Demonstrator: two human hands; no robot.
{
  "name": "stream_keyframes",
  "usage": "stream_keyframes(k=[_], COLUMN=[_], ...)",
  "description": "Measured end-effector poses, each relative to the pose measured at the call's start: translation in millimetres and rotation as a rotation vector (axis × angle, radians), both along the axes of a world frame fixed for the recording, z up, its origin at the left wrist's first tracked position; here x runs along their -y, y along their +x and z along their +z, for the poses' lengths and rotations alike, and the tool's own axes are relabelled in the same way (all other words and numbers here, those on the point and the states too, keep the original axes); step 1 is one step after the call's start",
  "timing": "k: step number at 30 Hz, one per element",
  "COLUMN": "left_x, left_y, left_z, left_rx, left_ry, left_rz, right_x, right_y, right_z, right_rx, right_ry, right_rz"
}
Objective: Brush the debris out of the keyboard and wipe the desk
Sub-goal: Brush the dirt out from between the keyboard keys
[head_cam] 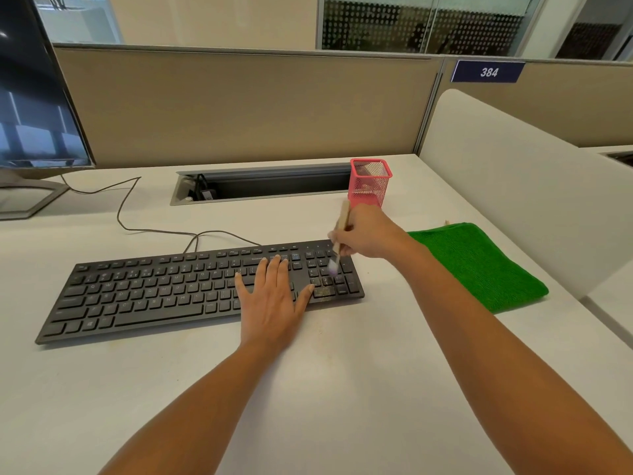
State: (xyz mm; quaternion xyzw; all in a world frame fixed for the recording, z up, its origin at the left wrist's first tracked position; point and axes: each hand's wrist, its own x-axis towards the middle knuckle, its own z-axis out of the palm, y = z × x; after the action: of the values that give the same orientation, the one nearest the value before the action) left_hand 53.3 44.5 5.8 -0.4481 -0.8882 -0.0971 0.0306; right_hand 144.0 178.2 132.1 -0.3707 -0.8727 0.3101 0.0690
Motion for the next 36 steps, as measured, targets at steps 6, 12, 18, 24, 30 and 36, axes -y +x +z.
stream_keyframes(k=[6, 12, 18, 24, 30, 36], left_x=[-1, 0, 1, 1, 1, 1], left_y=[0, 1, 1, 1, 1, 1], left_z=[2, 5, 5, 5, 5, 4], left_rx=[-0.005, 0.012, 0.015, 0.01, 0.011, 0.007], left_ry=[-0.012, -0.026, -0.039, -0.035, -0.039, -0.033], left_rz=[0.003, -0.002, -0.005, -0.01, -0.007, -0.01], right_x=[17, 1, -15, 6, 20, 5], right_y=[-11, -2, 6, 3, -4, 1], right_z=[-12, -13, -7, -6, -13, -9], right_rx=[-0.127, 0.012, 0.142, -0.077, -0.021, 0.162], right_ry=[-0.011, 0.04, 0.2, -0.004, 0.031, 0.175], right_rz=[0.159, 0.099, -0.029, 0.122, 0.206, 0.12])
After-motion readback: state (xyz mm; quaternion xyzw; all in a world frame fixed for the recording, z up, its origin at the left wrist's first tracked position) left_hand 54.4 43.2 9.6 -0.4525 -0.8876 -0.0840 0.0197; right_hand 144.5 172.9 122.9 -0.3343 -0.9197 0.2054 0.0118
